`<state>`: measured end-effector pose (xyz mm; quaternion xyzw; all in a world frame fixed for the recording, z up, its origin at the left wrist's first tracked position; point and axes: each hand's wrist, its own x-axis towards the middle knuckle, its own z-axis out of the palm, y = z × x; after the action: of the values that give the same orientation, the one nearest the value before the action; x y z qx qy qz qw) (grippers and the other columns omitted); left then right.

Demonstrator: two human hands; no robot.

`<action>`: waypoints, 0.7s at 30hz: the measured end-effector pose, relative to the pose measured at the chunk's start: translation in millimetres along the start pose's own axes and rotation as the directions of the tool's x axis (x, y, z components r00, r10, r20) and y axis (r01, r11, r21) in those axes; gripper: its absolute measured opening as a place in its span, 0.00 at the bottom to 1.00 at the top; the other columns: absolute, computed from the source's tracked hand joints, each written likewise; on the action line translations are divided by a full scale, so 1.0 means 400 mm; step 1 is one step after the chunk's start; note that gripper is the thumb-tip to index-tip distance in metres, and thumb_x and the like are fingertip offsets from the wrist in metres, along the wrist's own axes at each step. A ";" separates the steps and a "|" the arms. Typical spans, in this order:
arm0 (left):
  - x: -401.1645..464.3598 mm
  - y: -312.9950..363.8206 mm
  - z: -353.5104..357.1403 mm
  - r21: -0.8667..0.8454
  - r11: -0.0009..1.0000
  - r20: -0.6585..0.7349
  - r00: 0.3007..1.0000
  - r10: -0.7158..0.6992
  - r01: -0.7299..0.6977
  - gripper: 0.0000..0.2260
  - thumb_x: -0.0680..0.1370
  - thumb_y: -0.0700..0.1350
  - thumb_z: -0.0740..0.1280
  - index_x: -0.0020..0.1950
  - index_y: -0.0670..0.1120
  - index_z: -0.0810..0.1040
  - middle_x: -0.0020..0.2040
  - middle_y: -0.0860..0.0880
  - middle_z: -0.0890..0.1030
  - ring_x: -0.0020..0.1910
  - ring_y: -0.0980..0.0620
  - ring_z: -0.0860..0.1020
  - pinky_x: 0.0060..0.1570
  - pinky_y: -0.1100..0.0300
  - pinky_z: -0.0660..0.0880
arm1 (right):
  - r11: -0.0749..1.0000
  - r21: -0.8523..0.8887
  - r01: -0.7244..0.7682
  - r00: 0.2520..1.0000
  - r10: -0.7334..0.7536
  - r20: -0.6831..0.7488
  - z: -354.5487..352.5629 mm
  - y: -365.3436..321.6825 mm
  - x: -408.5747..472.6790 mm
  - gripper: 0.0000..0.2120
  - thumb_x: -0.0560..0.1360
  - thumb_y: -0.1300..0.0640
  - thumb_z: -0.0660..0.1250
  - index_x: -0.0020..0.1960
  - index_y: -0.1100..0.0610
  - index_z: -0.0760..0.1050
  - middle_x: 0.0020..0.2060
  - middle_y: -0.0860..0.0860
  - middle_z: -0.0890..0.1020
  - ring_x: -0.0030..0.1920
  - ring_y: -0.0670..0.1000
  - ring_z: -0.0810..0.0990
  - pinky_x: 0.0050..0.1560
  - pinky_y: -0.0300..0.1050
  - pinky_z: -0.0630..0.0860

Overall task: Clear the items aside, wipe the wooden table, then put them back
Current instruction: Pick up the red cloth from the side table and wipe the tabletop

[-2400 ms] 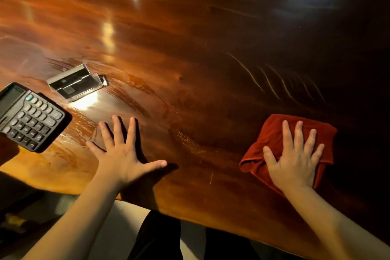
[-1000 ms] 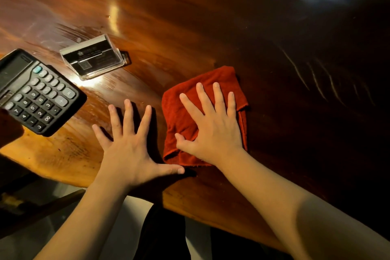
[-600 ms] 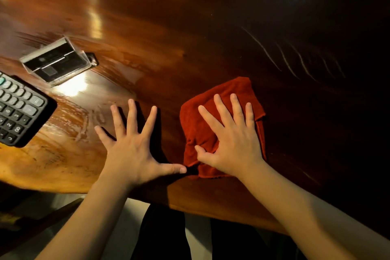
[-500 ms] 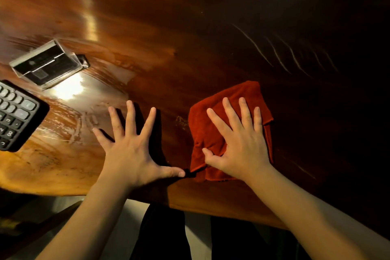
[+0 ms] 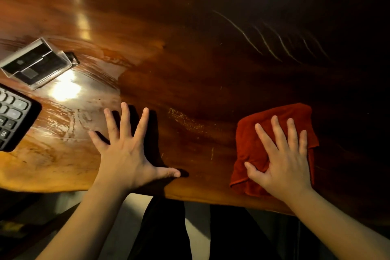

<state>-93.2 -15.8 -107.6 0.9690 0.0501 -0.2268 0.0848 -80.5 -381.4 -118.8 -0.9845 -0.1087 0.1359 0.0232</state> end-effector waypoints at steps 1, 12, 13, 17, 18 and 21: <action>-0.011 -0.009 0.003 0.000 1.000 -0.003 1.000 -0.010 0.010 0.69 0.51 0.89 0.56 0.84 0.56 0.43 0.84 0.40 0.43 0.80 0.31 0.39 0.64 0.16 0.47 | 1.000 -0.006 -0.006 1.000 0.006 0.005 -0.001 -0.007 0.001 0.49 0.68 0.28 0.62 0.83 0.44 0.49 0.82 0.58 0.53 0.82 0.64 0.45 0.77 0.72 0.47; -0.128 -0.107 0.049 -0.042 0.979 -0.002 0.980 -0.200 0.199 0.73 0.48 0.90 0.56 0.84 0.51 0.45 0.84 0.37 0.48 0.80 0.29 0.42 0.64 0.16 0.47 | 0.997 -0.036 -0.064 0.998 0.065 0.023 0.005 -0.154 0.010 0.50 0.68 0.29 0.58 0.83 0.47 0.46 0.82 0.62 0.51 0.80 0.71 0.46 0.73 0.78 0.47; -0.131 -0.112 0.051 -0.052 0.977 -0.007 0.978 -0.208 0.208 0.73 0.48 0.90 0.56 0.84 0.51 0.44 0.84 0.38 0.48 0.80 0.30 0.41 0.64 0.16 0.47 | 0.998 -0.044 -0.048 0.998 0.049 0.024 0.006 -0.174 0.013 0.50 0.68 0.29 0.58 0.83 0.47 0.45 0.82 0.62 0.52 0.80 0.71 0.47 0.73 0.78 0.47; -0.139 -0.128 0.053 -0.068 0.975 -0.014 0.977 -0.214 0.213 0.72 0.49 0.90 0.56 0.84 0.51 0.45 0.84 0.38 0.46 0.80 0.30 0.40 0.63 0.15 0.48 | 0.997 -0.072 0.028 0.999 -0.025 0.043 0.008 -0.267 0.032 0.51 0.68 0.28 0.59 0.83 0.48 0.48 0.81 0.63 0.53 0.79 0.73 0.48 0.72 0.79 0.48; -0.140 -0.131 0.053 -0.070 0.975 -0.011 0.978 -0.210 0.209 0.72 0.49 0.90 0.56 0.84 0.52 0.45 0.84 0.38 0.46 0.80 0.30 0.40 0.63 0.15 0.48 | 0.996 -0.070 0.048 0.998 -0.045 0.046 0.007 -0.292 0.037 0.51 0.67 0.27 0.59 0.83 0.48 0.49 0.81 0.63 0.53 0.79 0.73 0.48 0.72 0.79 0.49; -0.141 -0.140 0.050 -0.081 0.977 0.003 0.981 -0.195 0.195 0.73 0.47 0.90 0.55 0.84 0.52 0.46 0.84 0.38 0.45 0.80 0.31 0.39 0.63 0.16 0.46 | 0.991 -0.057 0.118 0.992 -0.115 0.047 0.007 -0.369 0.054 0.52 0.66 0.27 0.60 0.83 0.47 0.49 0.82 0.63 0.53 0.79 0.72 0.48 0.72 0.79 0.48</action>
<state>-159.6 32.0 -108.0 0.9557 0.1542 -0.2296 0.1011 -91.8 -232.6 -115.9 -0.9734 -0.1706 0.1526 -0.0008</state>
